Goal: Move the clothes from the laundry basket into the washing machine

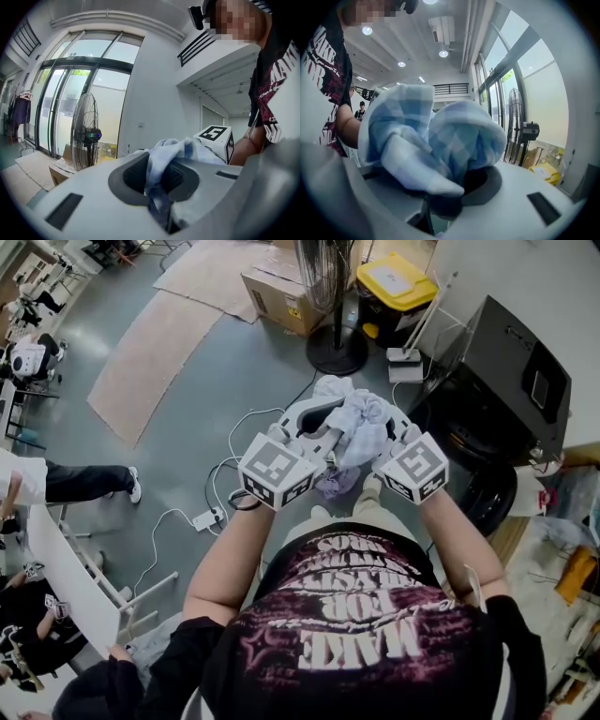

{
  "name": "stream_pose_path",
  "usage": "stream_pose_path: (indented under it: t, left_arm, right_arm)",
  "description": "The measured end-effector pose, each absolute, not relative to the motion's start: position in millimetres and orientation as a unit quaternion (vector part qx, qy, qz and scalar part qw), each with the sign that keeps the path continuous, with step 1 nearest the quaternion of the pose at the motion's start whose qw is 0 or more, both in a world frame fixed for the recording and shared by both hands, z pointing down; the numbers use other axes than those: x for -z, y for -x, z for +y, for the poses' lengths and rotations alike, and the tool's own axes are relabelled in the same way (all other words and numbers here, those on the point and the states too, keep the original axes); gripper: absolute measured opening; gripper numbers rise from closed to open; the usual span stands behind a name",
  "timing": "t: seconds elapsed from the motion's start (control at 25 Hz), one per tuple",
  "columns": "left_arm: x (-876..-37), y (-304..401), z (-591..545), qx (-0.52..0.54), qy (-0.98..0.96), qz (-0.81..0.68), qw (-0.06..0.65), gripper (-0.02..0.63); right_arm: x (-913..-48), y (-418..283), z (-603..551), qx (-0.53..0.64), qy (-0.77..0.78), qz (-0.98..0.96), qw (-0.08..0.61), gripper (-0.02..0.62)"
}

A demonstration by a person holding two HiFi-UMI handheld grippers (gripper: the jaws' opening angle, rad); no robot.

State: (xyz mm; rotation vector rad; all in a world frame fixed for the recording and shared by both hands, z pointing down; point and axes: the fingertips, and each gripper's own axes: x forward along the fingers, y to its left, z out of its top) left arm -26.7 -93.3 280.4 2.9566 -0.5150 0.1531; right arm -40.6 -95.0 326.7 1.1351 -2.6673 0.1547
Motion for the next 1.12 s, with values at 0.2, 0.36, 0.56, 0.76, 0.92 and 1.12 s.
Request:
stream_pose_path:
  t: [0.2, 0.36, 0.56, 0.76, 0.92, 1.12]
  left_arm:
    - [-288.3, 34.3, -87.7, -0.064, -0.981, -0.171, 0.065, 0.039]
    - [-293.0, 38.3, -79.5, -0.064, -0.982, -0.160, 0.071, 0.071]
    - [-301.7, 45.1, -72.9, -0.076, -0.981, -0.166, 0.059, 0.072]
    - [-310.6, 56.8, -77.0, -0.081, -0.978, -0.185, 0.061, 0.072]
    - [-310.3, 60.5, -85.7, -0.073, -0.973, -0.218, 0.037, 0.071]
    - [-306.2, 45.4, -90.3, -0.064, -0.969, -0.240, 0.000, 0.005]
  right_arm:
    - [-330.6, 30.3, -93.7, -0.047, -0.417, -0.900, 0.119, 0.133]
    - [-331.6, 14.6, -92.1, -0.055, -0.446, -0.887, 0.107, 0.130]
    - [-324.9, -5.4, -85.6, -0.053, -0.480, -0.871, 0.090, 0.129]
    - [-318.2, -35.4, -75.5, -0.056, -0.525, -0.845, 0.080, 0.129]
    - [-320.8, -61.6, -58.1, -0.061, -0.556, -0.824, 0.089, 0.129]
    - [-329.8, -94.9, -34.4, -0.077, -0.585, -0.802, 0.098, 0.130]
